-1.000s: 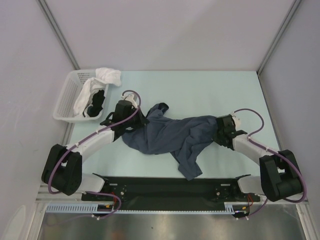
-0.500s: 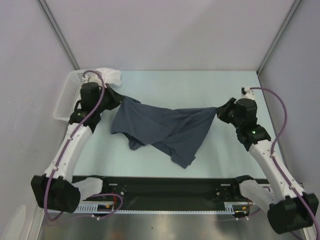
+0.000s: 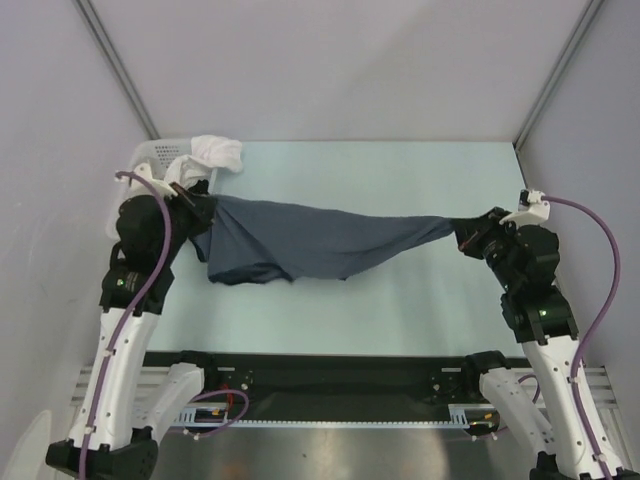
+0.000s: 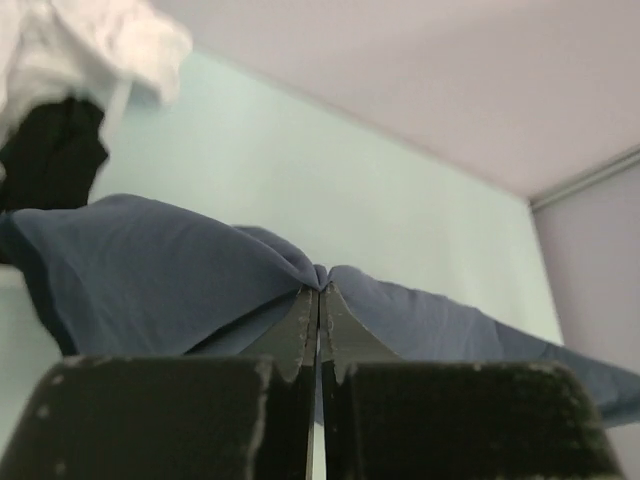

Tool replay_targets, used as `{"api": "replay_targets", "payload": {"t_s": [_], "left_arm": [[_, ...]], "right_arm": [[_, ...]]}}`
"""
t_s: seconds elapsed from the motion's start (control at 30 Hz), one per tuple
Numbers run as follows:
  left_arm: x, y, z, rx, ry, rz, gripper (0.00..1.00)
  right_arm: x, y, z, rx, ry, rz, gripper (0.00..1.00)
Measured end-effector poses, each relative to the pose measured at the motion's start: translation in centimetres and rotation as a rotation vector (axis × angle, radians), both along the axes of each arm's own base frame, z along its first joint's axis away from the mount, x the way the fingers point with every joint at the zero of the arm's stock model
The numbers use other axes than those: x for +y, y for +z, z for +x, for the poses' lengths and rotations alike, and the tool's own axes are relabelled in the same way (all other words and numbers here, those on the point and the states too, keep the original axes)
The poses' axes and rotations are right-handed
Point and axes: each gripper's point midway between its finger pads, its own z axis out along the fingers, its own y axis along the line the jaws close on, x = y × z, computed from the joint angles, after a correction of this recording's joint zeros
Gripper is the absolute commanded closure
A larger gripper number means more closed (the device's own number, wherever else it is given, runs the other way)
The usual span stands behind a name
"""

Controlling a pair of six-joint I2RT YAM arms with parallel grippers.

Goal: Fold and stack the tank tops
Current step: Flatten the tank top out

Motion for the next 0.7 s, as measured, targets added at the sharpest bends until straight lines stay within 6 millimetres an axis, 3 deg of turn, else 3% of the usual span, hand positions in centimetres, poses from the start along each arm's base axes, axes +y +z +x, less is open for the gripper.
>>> {"api": "replay_targets", "payload": {"t_s": [0.13,0.2,0.3,0.43,0.57,0.67,0.7], "left_arm": [[-1.0,-7.3,0.3,0.158,-0.051,-0.001,1.00],[-1.7,-11.6,0.3,0.270,-0.083,-0.011,0.99],[-2.5,-15.8,0.6,0.394,-0.115,-0.029,1.00],[-3.0,-17.1,2.2,0.430,-0.118,-0.057,1.00],[-3.5,-16.3,6.3,0.439,-0.102,-0.075,0.98],[-4.1,-15.2,11.4,0.430,-0.106,-0.071,0.80],[-4.5,-15.0,13.3,0.430,-0.120,-0.068,0.68]], "right_arm": [[0.4,-2.0,-0.2,0.051,0.026,-0.006,1.00],[0.6,-4.1,-0.5,0.096,0.039,-0.009,1.00],[0.6,-7.0,-1.0,0.163,0.042,-0.017,1.00],[0.5,-8.8,-1.2,0.211,0.042,-0.023,1.00],[0.7,-9.1,-0.3,0.228,0.040,-0.025,1.00],[0.6,-9.4,1.5,0.287,0.021,-0.038,1.00],[0.6,-9.5,2.1,0.301,0.015,-0.042,1.00]]}}
